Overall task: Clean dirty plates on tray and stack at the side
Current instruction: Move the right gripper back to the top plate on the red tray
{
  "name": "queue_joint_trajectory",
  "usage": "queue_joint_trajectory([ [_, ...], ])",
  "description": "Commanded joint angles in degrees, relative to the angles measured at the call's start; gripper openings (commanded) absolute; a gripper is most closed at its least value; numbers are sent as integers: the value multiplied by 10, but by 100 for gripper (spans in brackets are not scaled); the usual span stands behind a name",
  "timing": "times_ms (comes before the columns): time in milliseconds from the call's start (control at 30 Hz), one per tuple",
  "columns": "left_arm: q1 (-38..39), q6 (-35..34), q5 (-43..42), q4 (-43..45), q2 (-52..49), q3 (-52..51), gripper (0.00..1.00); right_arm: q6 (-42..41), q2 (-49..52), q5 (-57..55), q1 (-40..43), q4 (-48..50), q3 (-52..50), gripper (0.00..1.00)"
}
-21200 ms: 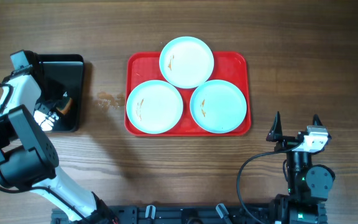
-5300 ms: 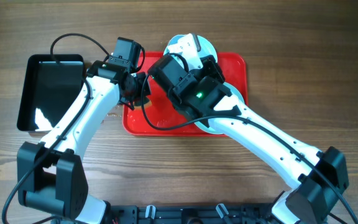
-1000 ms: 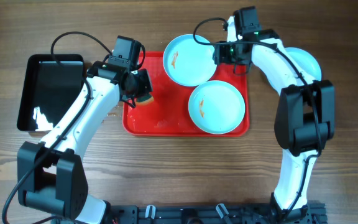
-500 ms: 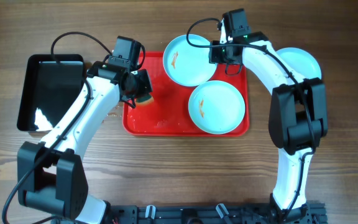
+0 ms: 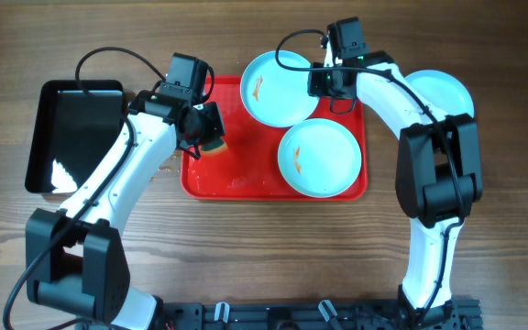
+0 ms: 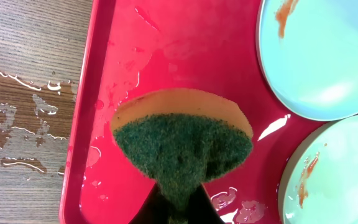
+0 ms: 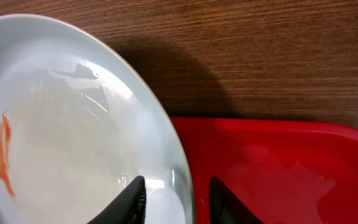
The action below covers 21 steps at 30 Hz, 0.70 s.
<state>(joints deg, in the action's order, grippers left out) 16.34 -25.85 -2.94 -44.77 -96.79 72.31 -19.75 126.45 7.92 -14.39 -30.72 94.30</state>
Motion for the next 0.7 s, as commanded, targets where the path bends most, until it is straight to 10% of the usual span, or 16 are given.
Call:
queue_joint_trajectory([
  [0,0,-3,-7,2,3,-4,4,-14,15,11,-5,1,-3,25],
  [667,1,-3,-7,2,3,-4,4,-15,16,75,-7,34,-31,4],
])
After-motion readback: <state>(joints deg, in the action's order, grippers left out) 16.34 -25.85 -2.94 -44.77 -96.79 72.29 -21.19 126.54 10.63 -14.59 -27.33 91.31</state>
